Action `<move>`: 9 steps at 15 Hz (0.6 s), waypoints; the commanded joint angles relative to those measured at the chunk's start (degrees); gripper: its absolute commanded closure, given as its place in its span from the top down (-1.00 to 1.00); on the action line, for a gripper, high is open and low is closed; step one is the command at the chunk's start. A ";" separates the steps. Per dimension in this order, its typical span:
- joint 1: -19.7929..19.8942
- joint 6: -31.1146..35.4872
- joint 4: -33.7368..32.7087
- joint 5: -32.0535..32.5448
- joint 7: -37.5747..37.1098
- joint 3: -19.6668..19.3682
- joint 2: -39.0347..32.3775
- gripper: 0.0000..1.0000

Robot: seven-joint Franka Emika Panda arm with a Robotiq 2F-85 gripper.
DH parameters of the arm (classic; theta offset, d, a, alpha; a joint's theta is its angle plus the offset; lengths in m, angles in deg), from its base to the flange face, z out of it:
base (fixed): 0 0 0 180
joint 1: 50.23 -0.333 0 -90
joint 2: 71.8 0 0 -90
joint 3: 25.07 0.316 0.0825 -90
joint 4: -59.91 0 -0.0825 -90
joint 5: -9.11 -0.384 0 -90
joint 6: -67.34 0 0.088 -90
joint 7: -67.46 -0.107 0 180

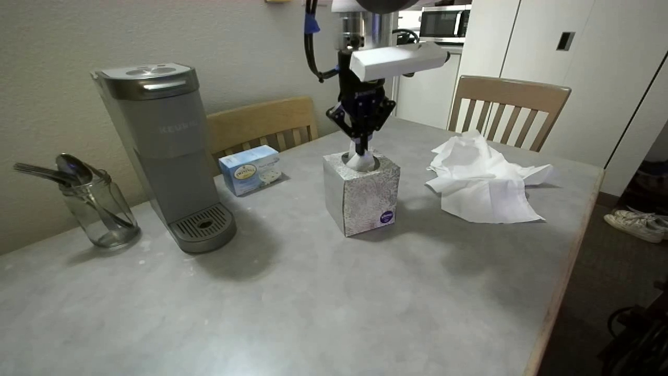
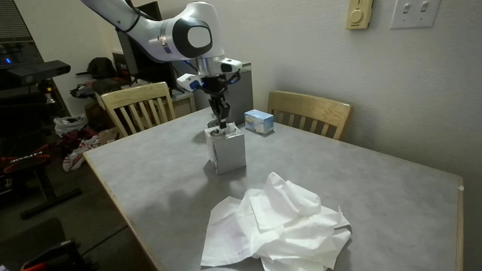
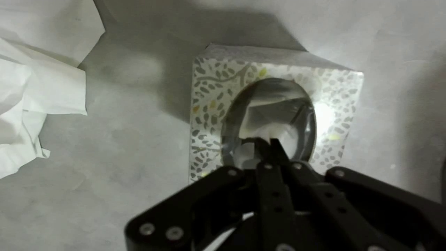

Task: Pick up three tissue papers from the box and put it on the table.

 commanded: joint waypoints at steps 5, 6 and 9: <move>-0.43 -0.59 -1.20 0.23 0.37 -0.61 2.97 -1.00; -0.59 -0.67 -1.43 0.75 0.21 -0.80 3.86 -1.00; -0.69 -0.59 -2.01 2.00 -0.10 -0.93 6.67 -1.00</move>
